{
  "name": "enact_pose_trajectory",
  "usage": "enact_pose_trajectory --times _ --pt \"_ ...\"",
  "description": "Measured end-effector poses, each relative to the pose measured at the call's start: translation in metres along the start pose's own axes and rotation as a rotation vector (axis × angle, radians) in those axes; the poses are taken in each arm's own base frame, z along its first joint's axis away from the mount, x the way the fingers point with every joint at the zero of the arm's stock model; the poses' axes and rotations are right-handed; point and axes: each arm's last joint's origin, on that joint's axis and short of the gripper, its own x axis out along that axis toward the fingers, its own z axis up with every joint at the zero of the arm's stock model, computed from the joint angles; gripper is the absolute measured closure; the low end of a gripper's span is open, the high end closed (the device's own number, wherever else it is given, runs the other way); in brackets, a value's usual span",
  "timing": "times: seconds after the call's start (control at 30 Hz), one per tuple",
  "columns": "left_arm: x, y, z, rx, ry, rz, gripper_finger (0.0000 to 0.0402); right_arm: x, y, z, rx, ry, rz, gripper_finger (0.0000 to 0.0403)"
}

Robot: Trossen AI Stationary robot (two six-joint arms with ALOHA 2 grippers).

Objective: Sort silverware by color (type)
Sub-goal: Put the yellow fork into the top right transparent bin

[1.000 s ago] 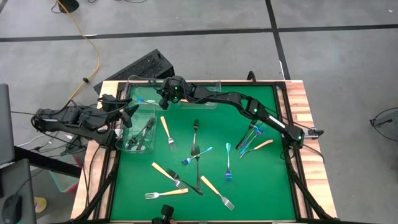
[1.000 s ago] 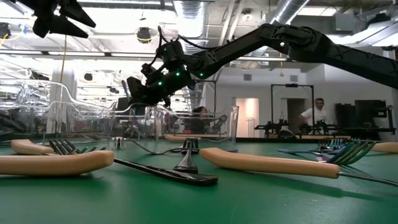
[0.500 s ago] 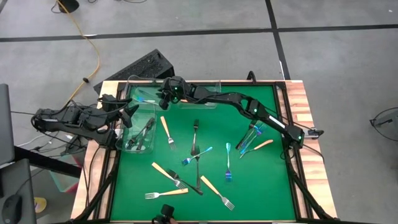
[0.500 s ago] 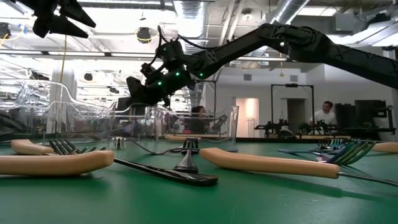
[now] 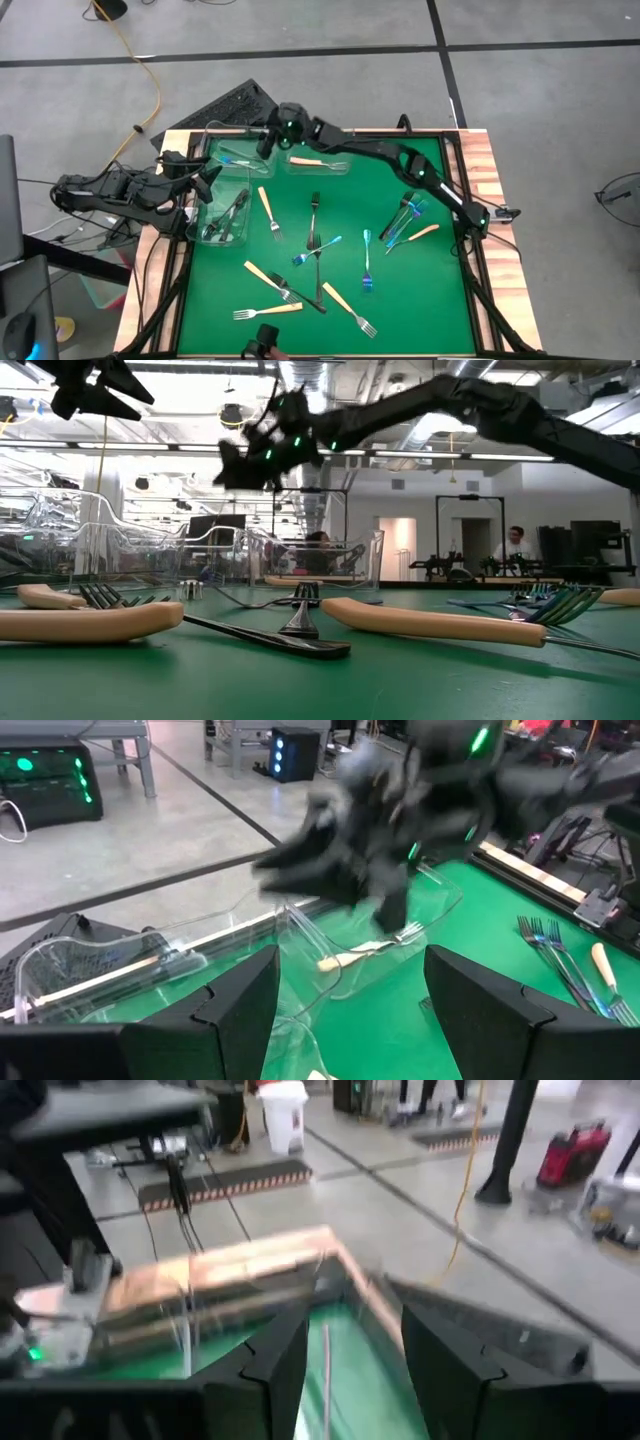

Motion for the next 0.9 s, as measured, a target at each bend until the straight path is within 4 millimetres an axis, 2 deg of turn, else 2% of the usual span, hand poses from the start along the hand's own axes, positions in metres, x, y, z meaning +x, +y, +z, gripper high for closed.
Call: enact_pose_trajectory --times 0.23,0.4,0.7,0.9 --pt "0.000 0.000 0.000 -0.002 0.000 0.000 0.0168 -0.045 0.006 0.057 -0.257 0.024 0.010 0.0220" --pt "0.000 0.000 0.000 -0.002 0.000 0.001 0.0168 -0.094 0.017 0.099 -0.461 0.086 0.088 0.0220" --pt "0.000 0.000 0.000 -0.002 0.001 -0.001 0.0168 -0.154 0.044 0.112 -0.496 0.334 0.286 0.0220" --pt "0.000 0.000 -0.001 0.007 0.017 -0.012 0.0168 -0.186 0.065 0.098 -0.438 0.610 0.367 0.0220"
